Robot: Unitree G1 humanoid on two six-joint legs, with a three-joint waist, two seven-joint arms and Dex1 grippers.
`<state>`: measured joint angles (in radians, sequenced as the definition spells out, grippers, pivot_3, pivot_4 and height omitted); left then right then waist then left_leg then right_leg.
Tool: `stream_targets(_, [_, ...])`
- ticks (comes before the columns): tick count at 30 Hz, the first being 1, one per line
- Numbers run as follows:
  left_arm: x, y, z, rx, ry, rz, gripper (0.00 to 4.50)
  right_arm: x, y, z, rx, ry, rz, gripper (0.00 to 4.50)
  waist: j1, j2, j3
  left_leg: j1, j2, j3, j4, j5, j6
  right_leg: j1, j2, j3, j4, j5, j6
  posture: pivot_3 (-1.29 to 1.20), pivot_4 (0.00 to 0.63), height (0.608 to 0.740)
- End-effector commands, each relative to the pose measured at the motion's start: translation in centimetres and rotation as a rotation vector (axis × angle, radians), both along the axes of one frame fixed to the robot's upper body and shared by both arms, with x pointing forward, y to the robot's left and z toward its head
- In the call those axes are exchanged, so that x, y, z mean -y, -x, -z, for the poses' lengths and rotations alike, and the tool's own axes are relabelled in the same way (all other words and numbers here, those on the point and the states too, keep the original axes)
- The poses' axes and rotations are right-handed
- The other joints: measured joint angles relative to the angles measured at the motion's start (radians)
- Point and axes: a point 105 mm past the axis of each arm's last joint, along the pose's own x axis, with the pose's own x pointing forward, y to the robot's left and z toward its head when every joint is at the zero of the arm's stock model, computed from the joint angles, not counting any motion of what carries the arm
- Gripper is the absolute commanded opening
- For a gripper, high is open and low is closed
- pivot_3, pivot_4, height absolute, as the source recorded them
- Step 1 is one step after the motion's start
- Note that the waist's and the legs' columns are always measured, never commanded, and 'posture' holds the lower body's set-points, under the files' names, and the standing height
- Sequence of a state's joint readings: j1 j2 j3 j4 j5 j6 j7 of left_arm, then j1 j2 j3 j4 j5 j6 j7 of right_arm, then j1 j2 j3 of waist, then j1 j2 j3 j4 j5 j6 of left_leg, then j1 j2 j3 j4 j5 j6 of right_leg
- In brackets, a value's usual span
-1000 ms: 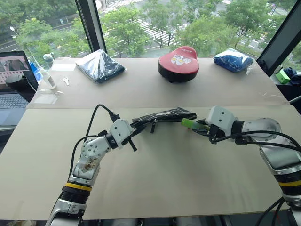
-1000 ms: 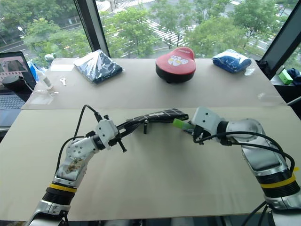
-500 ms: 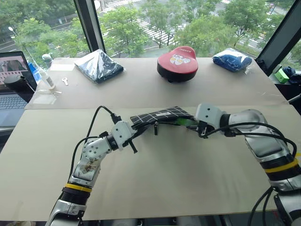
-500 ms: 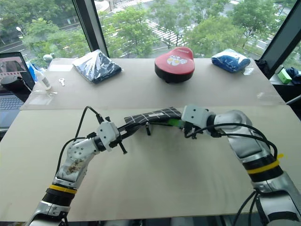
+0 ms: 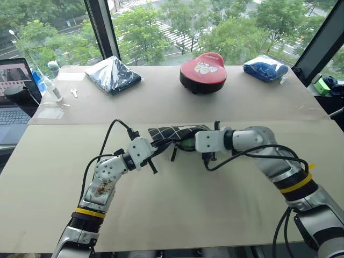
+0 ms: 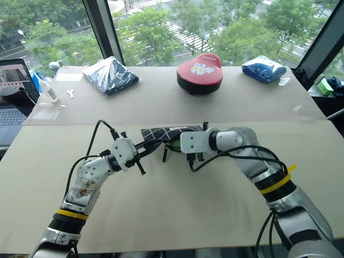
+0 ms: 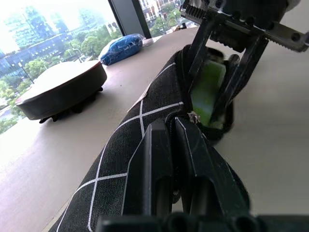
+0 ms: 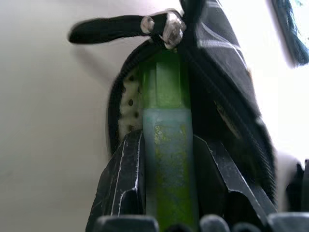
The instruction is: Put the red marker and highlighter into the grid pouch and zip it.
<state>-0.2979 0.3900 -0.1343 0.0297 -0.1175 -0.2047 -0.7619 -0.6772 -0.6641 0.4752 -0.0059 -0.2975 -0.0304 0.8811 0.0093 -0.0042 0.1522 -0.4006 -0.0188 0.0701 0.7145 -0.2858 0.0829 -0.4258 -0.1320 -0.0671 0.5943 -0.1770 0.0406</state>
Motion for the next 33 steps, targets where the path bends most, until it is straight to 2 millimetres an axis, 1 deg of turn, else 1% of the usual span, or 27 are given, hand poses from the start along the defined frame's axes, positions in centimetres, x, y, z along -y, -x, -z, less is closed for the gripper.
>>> stream_targets(1, [0.5,0.2,-1.5,0.061,0.026,0.023,0.00,-1.2,-0.6,-1.0,0.169,-0.022,-0.073,1.03,0.000,0.000,0.000,0.000,0.000,0.000,0.000,0.000,0.000,0.000,0.000,0.000,0.000,0.000,0.000,0.00,0.150,0.740])
stream_targets(3, [0.5,0.2,-1.5,0.061,0.030,0.023,0.00,-1.1,-1.1,-1.2,0.195,-0.064,-0.069,1.03,-0.001,0.000,0.000,0.000,0.000,0.000,0.000,0.001,-0.001,0.000,0.000,0.000,0.000,0.000,0.000,0.00,0.150,0.740])
stream_targets(6, [0.4,0.2,-1.6,0.060,0.036,0.019,0.00,-1.1,-1.4,-2.0,0.169,-0.177,-0.037,1.03,-0.003,0.000,0.000,0.001,0.001,0.000,0.000,0.001,-0.002,0.000,0.001,0.000,0.000,0.000,0.000,0.00,0.150,0.740])
stream_targets(8, [0.4,0.2,-1.6,0.060,0.038,0.017,0.00,-0.8,-1.2,-2.0,0.088,-0.217,-0.012,2.04,-0.003,0.000,0.000,0.001,0.001,0.000,-0.001,0.002,-0.003,0.000,0.001,0.000,0.000,0.000,0.000,0.00,0.150,0.740])
stream_targets(9, [0.4,0.3,-1.6,0.060,0.038,0.017,0.00,-0.6,-1.3,-2.2,0.069,-0.241,0.006,2.24,-0.003,0.000,0.000,0.001,0.001,0.000,-0.001,0.002,-0.003,0.000,0.001,0.000,0.000,0.000,0.000,0.00,0.150,0.740])
stream_targets(12, [0.3,0.3,-1.6,0.058,0.040,0.016,0.00,0.3,-1.6,-3.1,0.006,-0.293,0.056,3.28,-0.003,0.000,0.000,0.001,0.001,0.000,-0.001,0.002,-0.003,0.001,0.001,0.000,0.001,0.000,0.000,0.00,0.150,0.740])
stream_targets(13, [0.3,0.2,-1.6,0.057,0.041,0.015,0.00,0.6,-1.7,-3.6,0.000,-0.311,0.065,3.62,-0.003,0.000,0.000,0.001,0.001,0.000,-0.001,0.002,-0.003,0.001,0.001,0.000,0.001,0.000,0.000,0.00,0.150,0.740])
stream_targets(16, [0.2,0.0,-1.7,0.053,0.047,0.008,0.00,1.9,-1.2,-5.2,-0.063,-0.353,0.061,3.62,-0.001,0.000,0.000,0.001,0.001,0.000,-0.001,0.002,-0.002,0.001,0.001,0.000,0.000,0.000,0.000,0.00,0.150,0.740])
stream_targets(18, [0.2,0.0,-1.7,0.051,0.050,0.005,0.00,2.8,-0.8,-6.0,-0.138,-0.391,0.072,3.62,0.000,0.000,0.000,0.001,0.001,-0.001,-0.001,0.001,-0.002,0.000,0.001,0.000,0.000,0.000,0.000,0.00,0.150,0.740])
stream_targets(20, [0.2,0.0,-1.7,0.051,0.051,0.003,0.00,3.6,0.0,-7.4,-0.221,-0.463,0.063,3.62,-0.001,0.000,0.000,0.000,0.001,-0.001,-0.001,0.001,-0.002,0.000,0.001,0.000,0.000,0.000,0.000,0.00,0.150,0.740])
stream_targets(21, [0.1,0.0,-1.7,0.050,0.054,-0.001,0.00,5.1,1.3,-8.2,-0.372,-0.515,0.060,3.62,0.000,0.000,0.000,0.000,0.001,-0.001,-0.001,0.001,-0.002,0.000,0.001,0.000,0.000,0.000,0.000,0.00,0.150,0.740])
stream_targets(22, [0.1,0.0,-1.7,0.049,0.056,-0.005,0.00,6.1,2.6,-8.8,-0.497,-0.554,0.042,3.62,0.003,0.000,0.000,0.000,0.001,-0.001,-0.001,0.001,-0.002,0.000,0.001,0.000,0.000,0.000,0.000,0.00,0.150,0.740])
stream_targets(23, [0.1,0.0,-1.8,0.049,0.058,-0.008,0.00,6.7,3.6,-9.2,-0.583,-0.575,0.026,3.62,0.007,0.000,0.000,0.000,0.001,-0.001,-0.001,0.001,-0.001,0.000,0.001,0.000,0.000,0.000,-0.001,0.00,0.150,0.740])
stream_targets(24, [0.1,0.0,-1.8,0.047,0.060,-0.010,0.00,7.7,4.0,-9.2,-0.612,-0.576,0.026,3.62,0.009,0.000,0.000,-0.001,0.001,-0.002,-0.001,0.000,0.000,0.000,0.000,-0.001,0.000,0.000,-0.001,0.00,0.150,0.740])
stream_targets(26, [0.1,-0.1,-1.7,0.046,0.061,-0.013,0.00,9.3,3.0,-8.4,-0.567,-0.559,0.114,3.62,0.008,0.000,0.000,-0.001,0.001,-0.003,-0.001,-0.002,0.003,0.001,-0.001,-0.001,-0.001,0.000,-0.001,0.00,0.150,0.740])
stream_targets(28, [0.0,-0.1,-1.7,0.044,0.064,-0.016,0.00,11.2,1.2,-6.5,-0.521,-0.500,0.246,3.62,0.001,0.000,0.000,0.001,0.000,-0.002,-0.001,-0.003,0.004,0.002,-0.004,-0.001,-0.001,0.000,-0.001,0.00,0.150,0.740])
stream_targets(30, [0.0,-0.1,-1.7,0.043,0.065,-0.017,0.00,12.4,0.3,-4.8,-0.490,-0.433,0.314,3.62,0.000,-0.001,0.000,0.001,0.000,0.000,-0.001,-0.004,0.005,0.001,-0.006,-0.001,-0.001,0.000,-0.001,0.00,0.150,0.740])
stream_targets(33, [0.0,-0.1,-1.7,0.043,0.064,-0.017,0.00,13.4,-0.5,-3.2,-0.484,-0.369,0.349,3.62,0.000,0.000,0.001,0.000,-0.002,0.001,-0.001,-0.002,0.004,-0.002,-0.006,0.000,0.001,0.000,0.000,0.00,0.150,0.740])
